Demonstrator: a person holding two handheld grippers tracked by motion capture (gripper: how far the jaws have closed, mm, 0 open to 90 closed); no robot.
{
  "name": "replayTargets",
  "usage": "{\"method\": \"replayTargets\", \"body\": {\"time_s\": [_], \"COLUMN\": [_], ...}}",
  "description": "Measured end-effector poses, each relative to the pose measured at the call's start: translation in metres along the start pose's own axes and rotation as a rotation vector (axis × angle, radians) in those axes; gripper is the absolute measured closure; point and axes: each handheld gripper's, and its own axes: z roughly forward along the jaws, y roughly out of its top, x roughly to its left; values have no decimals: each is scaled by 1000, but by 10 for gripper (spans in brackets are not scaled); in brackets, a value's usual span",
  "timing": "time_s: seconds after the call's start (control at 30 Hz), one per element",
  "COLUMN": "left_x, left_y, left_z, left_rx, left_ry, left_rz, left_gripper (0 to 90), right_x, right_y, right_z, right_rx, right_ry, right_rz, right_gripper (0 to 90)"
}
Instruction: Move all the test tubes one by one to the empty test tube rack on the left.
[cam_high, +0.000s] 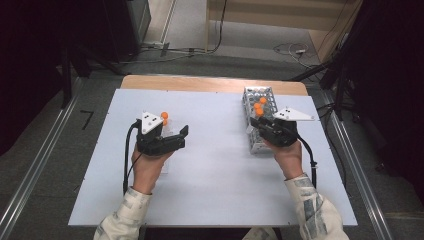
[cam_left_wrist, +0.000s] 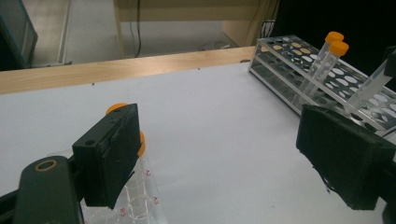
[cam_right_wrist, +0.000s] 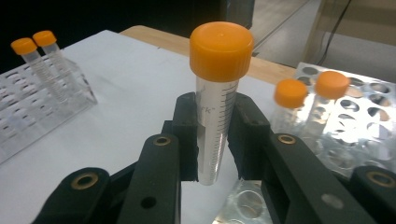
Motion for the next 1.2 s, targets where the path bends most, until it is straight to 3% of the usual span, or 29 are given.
{"method": "replayTargets", "body": {"time_s": [0.9, 1.2], "left_x": [-20, -35], "left_y": [-3, -6], "left_z": [2, 5], "left_rx": [9, 15], "left_ry": [-53, -102], "left_rz": [41, 69], "left_gripper": [143, 143], "right_x": [62, 78], "right_y": [-18, -23], "right_z": [37, 43], "right_rx": [91, 113], "right_ry": [145, 177], "right_rz": [-90, -115], "right_gripper": [717, 717]}}
